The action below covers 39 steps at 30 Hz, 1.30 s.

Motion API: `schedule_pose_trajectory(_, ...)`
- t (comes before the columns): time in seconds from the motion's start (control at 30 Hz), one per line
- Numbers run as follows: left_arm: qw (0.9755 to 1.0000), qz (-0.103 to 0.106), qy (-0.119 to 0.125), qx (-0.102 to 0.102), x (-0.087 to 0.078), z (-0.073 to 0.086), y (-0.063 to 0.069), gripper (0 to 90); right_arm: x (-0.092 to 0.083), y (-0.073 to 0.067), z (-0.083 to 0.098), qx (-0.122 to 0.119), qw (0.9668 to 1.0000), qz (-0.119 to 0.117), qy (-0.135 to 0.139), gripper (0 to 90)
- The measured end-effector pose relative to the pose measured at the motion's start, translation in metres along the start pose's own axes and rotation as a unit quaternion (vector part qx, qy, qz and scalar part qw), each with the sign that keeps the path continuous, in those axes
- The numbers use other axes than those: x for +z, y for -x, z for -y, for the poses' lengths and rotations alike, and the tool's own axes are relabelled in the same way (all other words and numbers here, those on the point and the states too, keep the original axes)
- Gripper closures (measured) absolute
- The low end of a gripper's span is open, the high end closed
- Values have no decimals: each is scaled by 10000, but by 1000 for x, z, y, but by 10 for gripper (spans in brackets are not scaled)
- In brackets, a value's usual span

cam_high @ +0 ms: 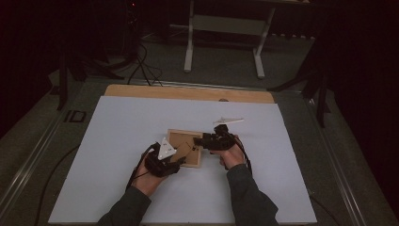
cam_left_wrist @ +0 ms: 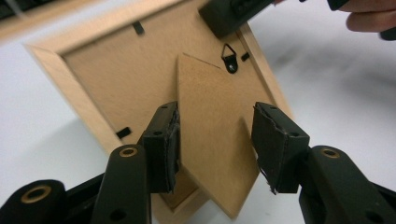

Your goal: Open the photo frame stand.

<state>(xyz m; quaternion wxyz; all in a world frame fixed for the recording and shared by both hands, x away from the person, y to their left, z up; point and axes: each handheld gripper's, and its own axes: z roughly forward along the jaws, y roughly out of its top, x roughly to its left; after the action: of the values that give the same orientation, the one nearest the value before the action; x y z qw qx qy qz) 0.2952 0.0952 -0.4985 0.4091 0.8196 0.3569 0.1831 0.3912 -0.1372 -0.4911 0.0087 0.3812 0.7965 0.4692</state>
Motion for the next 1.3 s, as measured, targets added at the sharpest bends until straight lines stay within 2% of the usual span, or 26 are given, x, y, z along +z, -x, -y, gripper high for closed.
schedule_pose_trajectory(0.07, 9999, 60, -55, -98, 1, 0, -3, 528, -1, -2, -1, -65, 10000, -51, 14, 528)
schedule_pose_trajectory(0.23, 9982, 444, -162, -368, 1, 0, -10, 584, -4, -3, -1, -136, 9999, -85, 18, 542)
schedule_pose_trajectory(0.4, 9931, 920, -276, -670, 0, 1, -20, 629, -7, -7, 0, -217, 9997, -71, 41, 554)
schedule_pose_trajectory(0.6, 9910, 1062, -278, -761, 0, 0, -22, 654, -12, -14, 2, -355, 9993, 39, 102, 562)
schedule_pose_trajectory(0.67, 9883, 1219, -229, -886, -1, 0, -25, 686, -14, -15, 2, -376, 9992, 57, 145, 569)
schedule_pose_trajectory(0.7, 9882, 1211, -226, -906, -1, -1, -26, 700, -15, -16, 2, -393, 9991, 74, 168, 571)
schedule_pose_trajectory(0.77, 9905, 1095, -275, -786, -1, -3, -26, 702, -17, -19, 2, -467, 9986, 123, 227, 580)
schedule_pose_trajectory(0.87, 9915, 1014, -291, -756, 0, -4, -25, 711, -19, -21, 1, -582, 9977, 201, 279, 584)
schedule_pose_trajectory(1.1, 9931, 904, -334, -668, 4, -9, -27, 723, -21, -23, 0, -653, 9967, 346, 334, 584)
schedule_pose_trajectory(1.3, 9957, 717, -335, -487, 13, -17, -26, 769, -23, -20, -4, -551, 9961, 543, 429, 586)
